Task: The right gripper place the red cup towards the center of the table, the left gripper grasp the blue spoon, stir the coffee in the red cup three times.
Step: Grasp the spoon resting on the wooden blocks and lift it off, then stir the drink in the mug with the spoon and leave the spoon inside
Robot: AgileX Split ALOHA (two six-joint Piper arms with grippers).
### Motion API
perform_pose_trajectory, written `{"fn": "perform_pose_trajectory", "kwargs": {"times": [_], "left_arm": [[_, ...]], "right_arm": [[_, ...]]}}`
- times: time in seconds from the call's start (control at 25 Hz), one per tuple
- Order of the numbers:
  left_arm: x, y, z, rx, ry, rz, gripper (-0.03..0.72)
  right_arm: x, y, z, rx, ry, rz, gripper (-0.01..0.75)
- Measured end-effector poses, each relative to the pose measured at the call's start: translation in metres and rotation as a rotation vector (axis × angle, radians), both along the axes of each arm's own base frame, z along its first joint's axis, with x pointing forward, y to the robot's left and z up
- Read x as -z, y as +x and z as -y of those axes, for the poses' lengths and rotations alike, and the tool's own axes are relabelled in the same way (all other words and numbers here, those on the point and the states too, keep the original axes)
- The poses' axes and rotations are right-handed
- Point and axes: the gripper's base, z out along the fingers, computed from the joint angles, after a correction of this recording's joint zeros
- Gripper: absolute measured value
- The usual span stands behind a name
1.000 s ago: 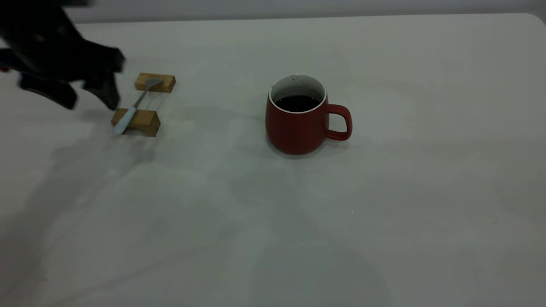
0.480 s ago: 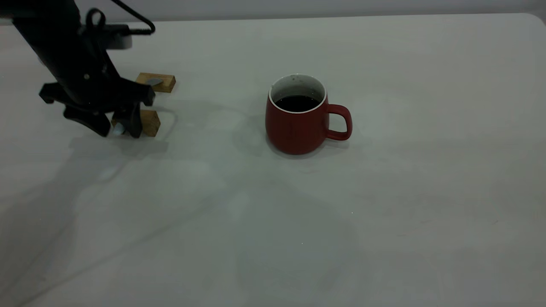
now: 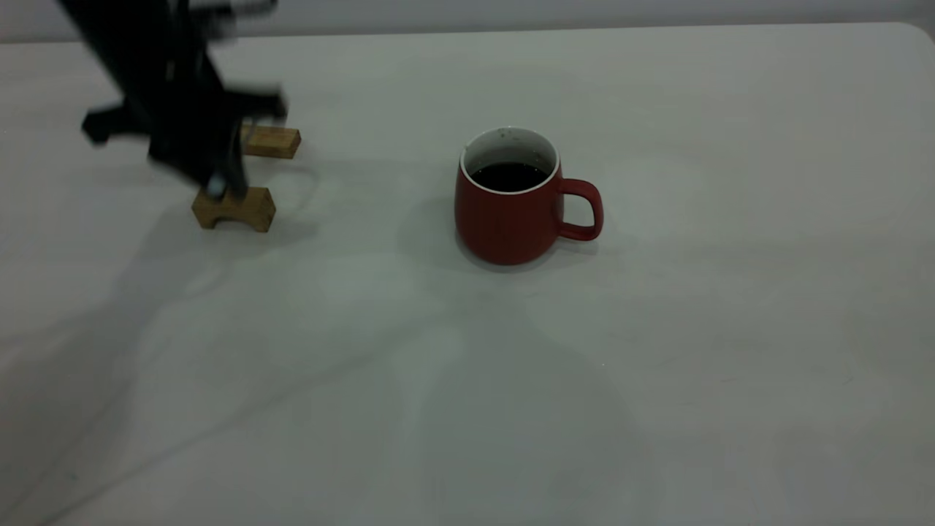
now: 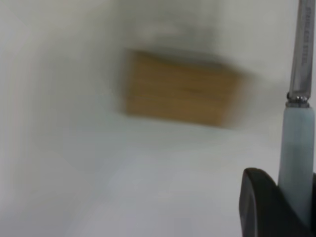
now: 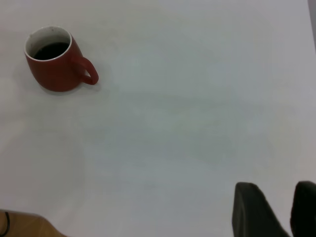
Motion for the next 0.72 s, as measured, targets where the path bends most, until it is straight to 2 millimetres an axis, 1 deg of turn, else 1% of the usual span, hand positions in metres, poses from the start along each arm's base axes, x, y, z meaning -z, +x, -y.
{"fn": "perform_pose_trajectory", "kwargs": {"times": [0.08,0.16,0.28,0.36,0.4,0.48,0.56,0.72], "left_arm": [[-0.031,0.002,0.018,-0.159,-0.143,-0.064,0.151],[-0.052,-0.002,0.035,-0.344,-0.299,-0.190,0.151],[-0.073,-0.007,0.057,-0.607,-0.554,-0.455,0.151],[-0.084,-0.007,0.070,-0.749,-0.709,-0.621,0.151],[-0.088,-0.007,0.074,-0.798,-0.756,-0.691,0.151],[-0.090,-0.006,0.083,-0.858,-0.830,-0.779,0.151],[-0.084,-0.006,0.092,-0.881,-0.859,-0.831,0.151],[-0.059,-0.005,0.105,-0.931,-0.876,-0.901,0.151]], "right_arm": [[0.000,0.000,0.000,0.000,0.000,0.000,0.236],[0.000,0.000,0.000,0.000,0.000,0.000,0.236],[0.000,0.000,0.000,0.000,0.000,0.000,0.237],[0.000,0.000,0.000,0.000,0.000,0.000,0.237],[0.000,0.000,0.000,0.000,0.000,0.000,0.237],[0.000,0.000,0.000,0.000,0.000,0.000,0.237],[0.000,0.000,0.000,0.000,0.000,0.000,0.238],[0.000,0.000,0.000,0.000,0.000,0.000,0.237]]}}
